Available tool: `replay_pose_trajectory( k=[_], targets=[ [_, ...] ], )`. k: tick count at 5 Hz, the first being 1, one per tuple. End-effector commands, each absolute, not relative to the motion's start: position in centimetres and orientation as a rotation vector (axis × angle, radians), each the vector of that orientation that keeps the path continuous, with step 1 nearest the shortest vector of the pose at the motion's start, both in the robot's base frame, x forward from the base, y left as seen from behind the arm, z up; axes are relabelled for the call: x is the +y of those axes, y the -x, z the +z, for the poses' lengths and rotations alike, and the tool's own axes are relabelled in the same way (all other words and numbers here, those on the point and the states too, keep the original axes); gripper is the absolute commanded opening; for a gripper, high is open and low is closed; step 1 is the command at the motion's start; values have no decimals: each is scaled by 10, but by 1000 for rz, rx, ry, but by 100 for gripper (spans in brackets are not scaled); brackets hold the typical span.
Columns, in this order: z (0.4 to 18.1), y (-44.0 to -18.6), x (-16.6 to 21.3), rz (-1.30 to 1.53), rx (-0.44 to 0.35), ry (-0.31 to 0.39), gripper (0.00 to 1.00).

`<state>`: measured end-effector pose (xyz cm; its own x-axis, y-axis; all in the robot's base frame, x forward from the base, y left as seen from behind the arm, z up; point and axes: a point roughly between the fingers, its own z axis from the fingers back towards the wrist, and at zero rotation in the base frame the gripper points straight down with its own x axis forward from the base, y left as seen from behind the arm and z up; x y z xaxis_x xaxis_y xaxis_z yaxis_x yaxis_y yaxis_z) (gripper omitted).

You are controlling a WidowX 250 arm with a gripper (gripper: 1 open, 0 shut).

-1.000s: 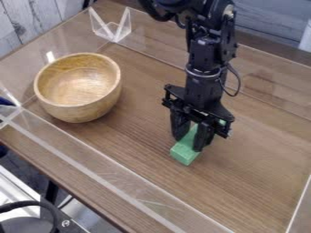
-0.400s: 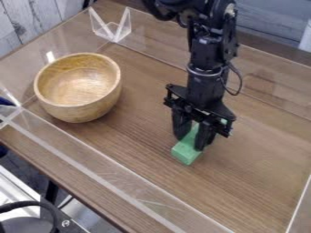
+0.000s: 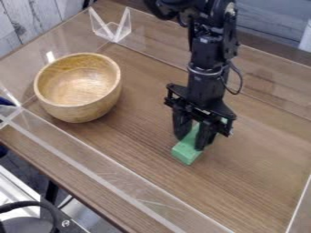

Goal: Put the green block in the brown bowl

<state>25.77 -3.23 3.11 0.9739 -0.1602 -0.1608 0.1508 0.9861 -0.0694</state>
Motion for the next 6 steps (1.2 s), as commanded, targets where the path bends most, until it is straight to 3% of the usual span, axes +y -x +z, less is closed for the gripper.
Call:
replay_pose_trajectory(
  k=[1,3,6],
  targets=[
    [39,-269,-32,-160,125,64,0],
    [38,-269,-31,-162,131,71,0],
    [52,-267,-28,-168,126,87,0]
  ],
)
